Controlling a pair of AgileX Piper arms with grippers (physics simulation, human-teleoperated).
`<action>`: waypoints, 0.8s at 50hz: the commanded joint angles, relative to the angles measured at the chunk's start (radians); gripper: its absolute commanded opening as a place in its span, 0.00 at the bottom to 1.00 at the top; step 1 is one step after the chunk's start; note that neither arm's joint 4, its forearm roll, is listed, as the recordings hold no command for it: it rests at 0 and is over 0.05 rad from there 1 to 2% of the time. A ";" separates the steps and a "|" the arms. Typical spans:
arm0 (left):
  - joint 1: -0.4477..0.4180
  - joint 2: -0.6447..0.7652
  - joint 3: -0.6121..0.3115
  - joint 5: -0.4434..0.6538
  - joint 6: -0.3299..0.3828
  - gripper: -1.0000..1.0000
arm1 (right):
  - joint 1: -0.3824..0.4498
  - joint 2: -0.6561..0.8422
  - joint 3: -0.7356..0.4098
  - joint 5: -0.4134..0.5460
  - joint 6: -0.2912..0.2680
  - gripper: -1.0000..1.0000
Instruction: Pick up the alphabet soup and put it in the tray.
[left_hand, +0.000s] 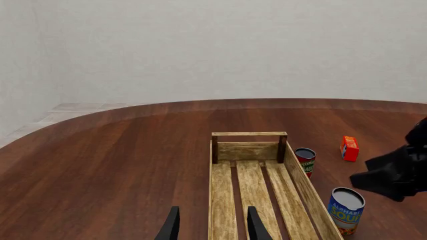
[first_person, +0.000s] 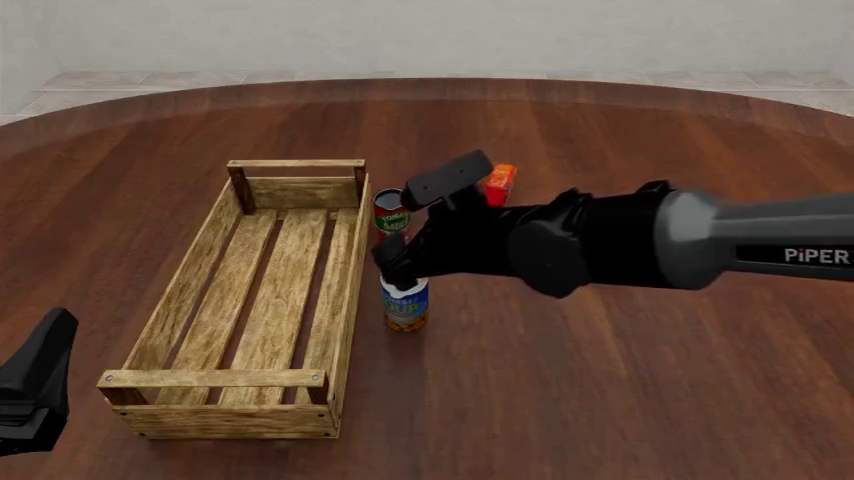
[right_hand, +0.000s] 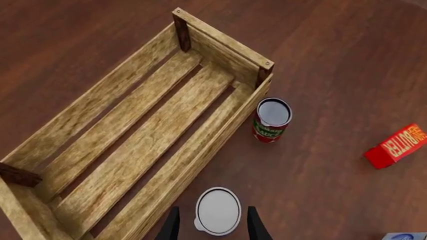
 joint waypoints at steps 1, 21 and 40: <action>0.000 0.000 0.001 -0.001 0.000 1.00 | 0.003 0.026 -0.007 -0.008 0.004 1.00; 0.000 0.000 0.001 -0.001 0.000 1.00 | -0.005 0.077 -0.055 0.048 0.019 1.00; -0.001 -0.001 -0.005 0.004 0.001 1.00 | -0.008 0.141 -0.089 0.117 0.053 1.00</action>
